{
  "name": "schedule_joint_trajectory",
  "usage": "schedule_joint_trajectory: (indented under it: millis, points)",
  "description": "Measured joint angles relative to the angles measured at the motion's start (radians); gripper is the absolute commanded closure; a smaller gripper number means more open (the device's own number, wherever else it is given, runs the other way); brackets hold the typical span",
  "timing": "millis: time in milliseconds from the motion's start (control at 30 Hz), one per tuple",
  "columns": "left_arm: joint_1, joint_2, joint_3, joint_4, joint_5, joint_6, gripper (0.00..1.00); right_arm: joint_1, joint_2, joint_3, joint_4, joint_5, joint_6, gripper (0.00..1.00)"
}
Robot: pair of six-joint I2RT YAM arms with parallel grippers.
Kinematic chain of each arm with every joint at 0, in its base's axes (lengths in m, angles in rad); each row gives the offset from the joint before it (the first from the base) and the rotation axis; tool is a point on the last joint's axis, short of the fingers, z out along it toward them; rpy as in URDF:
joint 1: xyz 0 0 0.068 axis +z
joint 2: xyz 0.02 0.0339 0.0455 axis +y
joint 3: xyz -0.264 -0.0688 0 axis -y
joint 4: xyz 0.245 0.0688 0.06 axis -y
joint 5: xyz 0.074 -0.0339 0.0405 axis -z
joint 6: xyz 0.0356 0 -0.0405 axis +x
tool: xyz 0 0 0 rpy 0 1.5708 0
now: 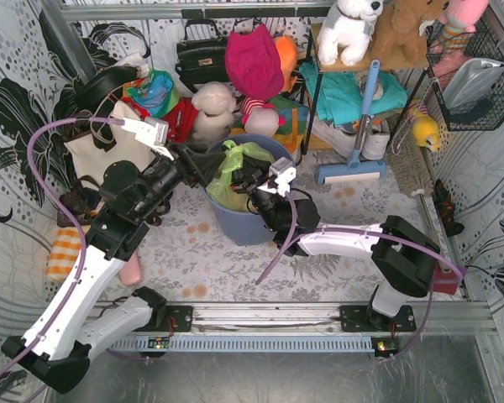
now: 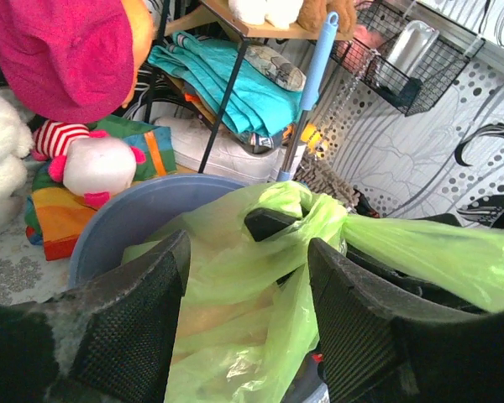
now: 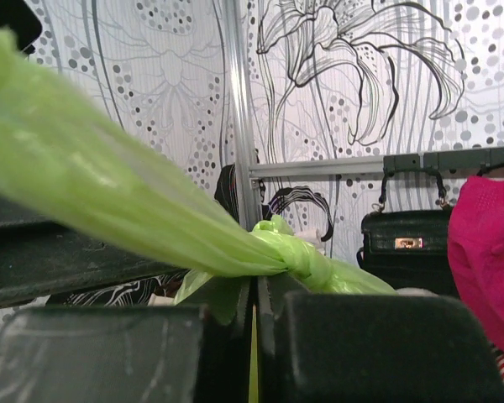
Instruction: Tie the trash bag
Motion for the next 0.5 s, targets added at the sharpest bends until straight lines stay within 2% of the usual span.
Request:
schedule_joint_trajectory:
  millis: [300,500]
  points:
    - [0.000,-0.027,0.006,-0.014,-0.060,-0.045,0.36,-0.001,0.010,0.000,0.026,-0.067,-0.051,1.00]
    - [0.000,0.014,0.060,-0.016,-0.081,-0.079,0.39,-0.001,0.042,0.000,0.027,-0.092,-0.077,1.00]
